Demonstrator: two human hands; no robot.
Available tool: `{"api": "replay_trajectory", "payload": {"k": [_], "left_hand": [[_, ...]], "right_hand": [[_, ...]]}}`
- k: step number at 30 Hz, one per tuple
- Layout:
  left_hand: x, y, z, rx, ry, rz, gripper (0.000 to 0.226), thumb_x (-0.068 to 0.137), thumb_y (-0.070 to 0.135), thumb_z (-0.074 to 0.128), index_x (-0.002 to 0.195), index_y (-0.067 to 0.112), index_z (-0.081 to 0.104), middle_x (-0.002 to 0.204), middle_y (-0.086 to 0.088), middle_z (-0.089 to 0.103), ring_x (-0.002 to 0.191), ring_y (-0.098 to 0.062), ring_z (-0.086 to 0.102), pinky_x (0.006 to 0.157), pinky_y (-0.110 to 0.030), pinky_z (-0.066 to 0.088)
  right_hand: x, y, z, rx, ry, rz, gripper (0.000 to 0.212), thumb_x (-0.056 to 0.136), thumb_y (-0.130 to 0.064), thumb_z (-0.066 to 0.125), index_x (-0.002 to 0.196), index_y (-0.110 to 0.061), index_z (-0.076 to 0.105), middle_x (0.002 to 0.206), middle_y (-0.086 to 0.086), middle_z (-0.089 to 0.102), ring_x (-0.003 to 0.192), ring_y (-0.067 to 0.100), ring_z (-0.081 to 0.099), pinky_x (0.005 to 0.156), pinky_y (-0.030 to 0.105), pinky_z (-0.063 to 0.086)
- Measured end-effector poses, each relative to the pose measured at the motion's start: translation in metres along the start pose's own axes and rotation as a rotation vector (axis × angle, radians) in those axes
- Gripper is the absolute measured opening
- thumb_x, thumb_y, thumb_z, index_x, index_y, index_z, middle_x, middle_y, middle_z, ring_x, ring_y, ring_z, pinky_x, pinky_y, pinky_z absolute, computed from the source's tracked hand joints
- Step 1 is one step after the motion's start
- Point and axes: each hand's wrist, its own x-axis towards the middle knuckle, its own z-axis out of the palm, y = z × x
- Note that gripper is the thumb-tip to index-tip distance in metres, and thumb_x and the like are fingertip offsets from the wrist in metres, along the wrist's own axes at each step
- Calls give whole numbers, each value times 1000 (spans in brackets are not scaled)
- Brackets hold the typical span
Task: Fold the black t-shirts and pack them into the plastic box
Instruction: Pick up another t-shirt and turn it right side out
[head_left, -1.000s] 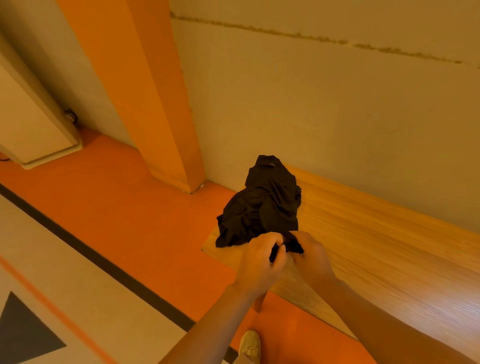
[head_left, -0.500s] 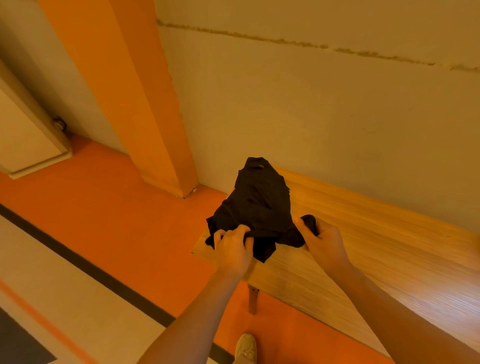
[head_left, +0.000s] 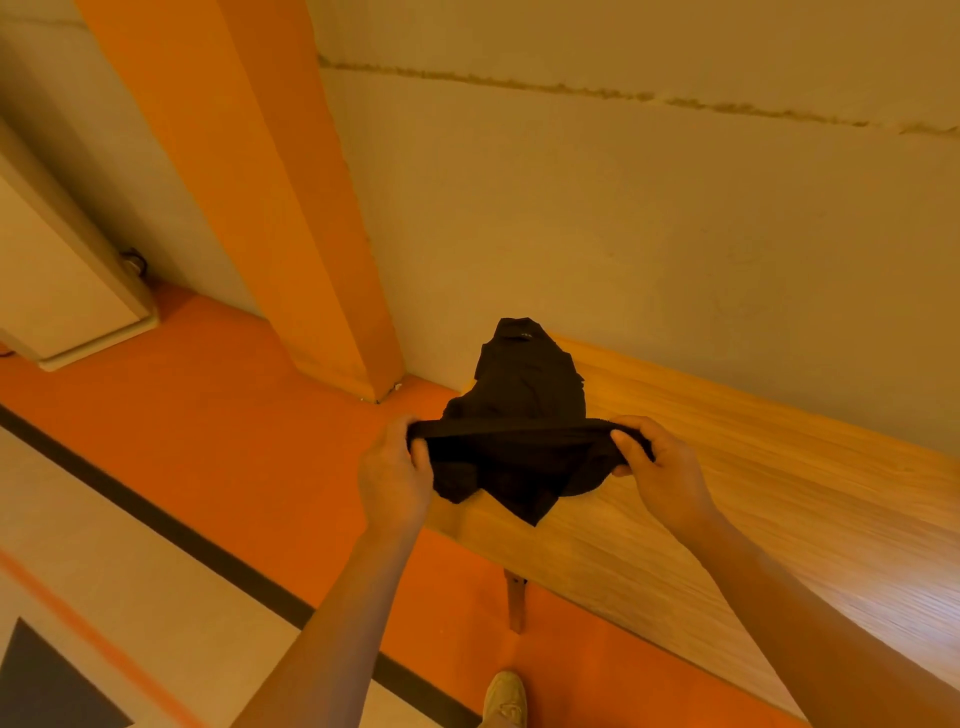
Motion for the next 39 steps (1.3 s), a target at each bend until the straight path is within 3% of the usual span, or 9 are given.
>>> {"api": "replay_trajectory", "payload": {"k": [5,9,12,15,18,21,24,32,39], "left_hand": [[4,4,-5,-111,-44,-23,21,99,11,47,117,12,58,103,-1,63,93,-17,59,71,-19,44],[4,32,-2,-324,-143,-83,17,101,25,46,111,18,57,94,11,60,88,-8,59,64,-11,41],[-1,56,3,-400,-431,37,24,95,36,57,117,26,57,103,17,60,98,1,59,75,-14,46],[-8,76,8,-404,-776,144,47,86,38,70,129,36,52,110,18,63,99,11,59,82,-17,50],[1,79,13,-288,-695,215,31,89,30,67,119,28,64,103,11,69,91,-1,63,78,-26,53],[11,76,9,-214,-606,178,17,92,27,63,106,21,71,86,6,68,72,-10,61,63,-29,49],[17,76,2,-209,-586,172,14,93,26,61,101,20,71,85,5,68,74,-13,62,67,-35,52],[34,89,-11,-173,-512,202,18,94,20,59,108,20,70,86,9,67,68,-3,58,55,-11,42],[27,97,-14,-270,-555,277,22,86,23,70,109,24,69,97,13,68,87,0,62,74,-16,51]], "right_hand": [[-1,-7,0,-31,31,-12,33,96,1,49,103,-27,64,101,-7,65,93,12,62,74,25,56],[-7,-21,6,1,-10,-57,26,91,-5,59,86,-29,67,79,-10,67,69,-1,62,63,18,52],[-10,-33,18,23,-107,-61,22,92,-7,59,86,-26,68,71,-9,65,57,-2,58,58,17,49],[-9,-42,29,-15,-184,-81,28,94,0,53,100,-23,67,93,-5,68,75,-2,63,63,16,50],[-8,-44,32,-83,-195,-97,33,92,0,56,107,-28,64,101,-10,65,90,1,61,72,16,51],[-7,-45,29,-113,-74,-119,29,90,-2,60,106,-26,64,98,-10,64,83,0,59,71,12,47],[-4,-48,26,-112,-27,-186,25,89,-5,62,99,-29,66,95,-10,64,85,0,58,73,14,47],[-5,-71,27,-34,-59,-164,22,92,-10,59,106,-26,65,83,-14,64,72,-3,60,65,7,46],[-4,-77,30,75,-54,-165,12,86,-23,66,93,-32,69,90,-9,70,79,-2,63,68,17,52]]}}
